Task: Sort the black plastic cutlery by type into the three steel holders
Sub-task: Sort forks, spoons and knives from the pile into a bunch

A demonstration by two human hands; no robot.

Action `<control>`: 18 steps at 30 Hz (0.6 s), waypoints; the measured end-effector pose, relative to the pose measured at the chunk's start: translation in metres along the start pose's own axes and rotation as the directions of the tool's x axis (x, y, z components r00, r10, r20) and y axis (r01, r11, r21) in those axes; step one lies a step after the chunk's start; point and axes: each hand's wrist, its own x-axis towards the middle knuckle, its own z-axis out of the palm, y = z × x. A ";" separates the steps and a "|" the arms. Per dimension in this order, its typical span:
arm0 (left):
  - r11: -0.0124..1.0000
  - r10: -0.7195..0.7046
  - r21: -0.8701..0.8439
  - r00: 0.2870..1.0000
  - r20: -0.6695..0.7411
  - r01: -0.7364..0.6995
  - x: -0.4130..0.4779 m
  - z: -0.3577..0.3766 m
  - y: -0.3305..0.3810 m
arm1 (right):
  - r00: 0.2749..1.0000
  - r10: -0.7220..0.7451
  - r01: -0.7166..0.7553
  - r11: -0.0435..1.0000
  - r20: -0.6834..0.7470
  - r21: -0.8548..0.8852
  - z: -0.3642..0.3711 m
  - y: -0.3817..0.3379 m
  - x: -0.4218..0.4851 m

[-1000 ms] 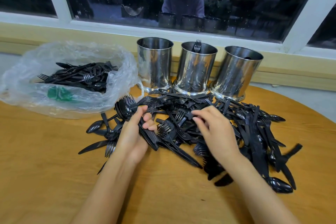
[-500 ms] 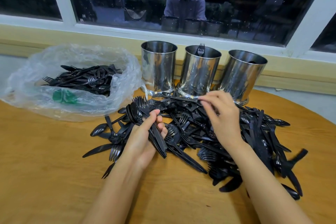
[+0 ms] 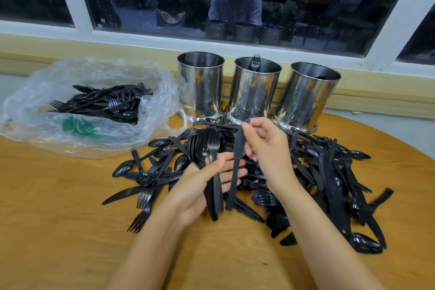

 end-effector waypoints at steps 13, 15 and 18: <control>0.992 0.076 -0.079 0.956 -0.282 -0.102 0.008 -0.013 0.002 | 0.992 -0.020 -0.042 0.871 -0.122 -0.489 -0.046 0.025 0.018; 0.991 0.078 -0.081 0.953 -0.292 -0.106 0.009 -0.014 0.002 | 0.985 -0.035 -0.090 0.722 -0.166 -0.686 -0.068 0.035 0.024; 0.994 0.040 -0.089 0.963 -0.266 -0.065 0.009 -0.011 0.000 | 0.983 0.056 -0.176 0.545 -0.174 -0.820 -0.085 0.050 0.030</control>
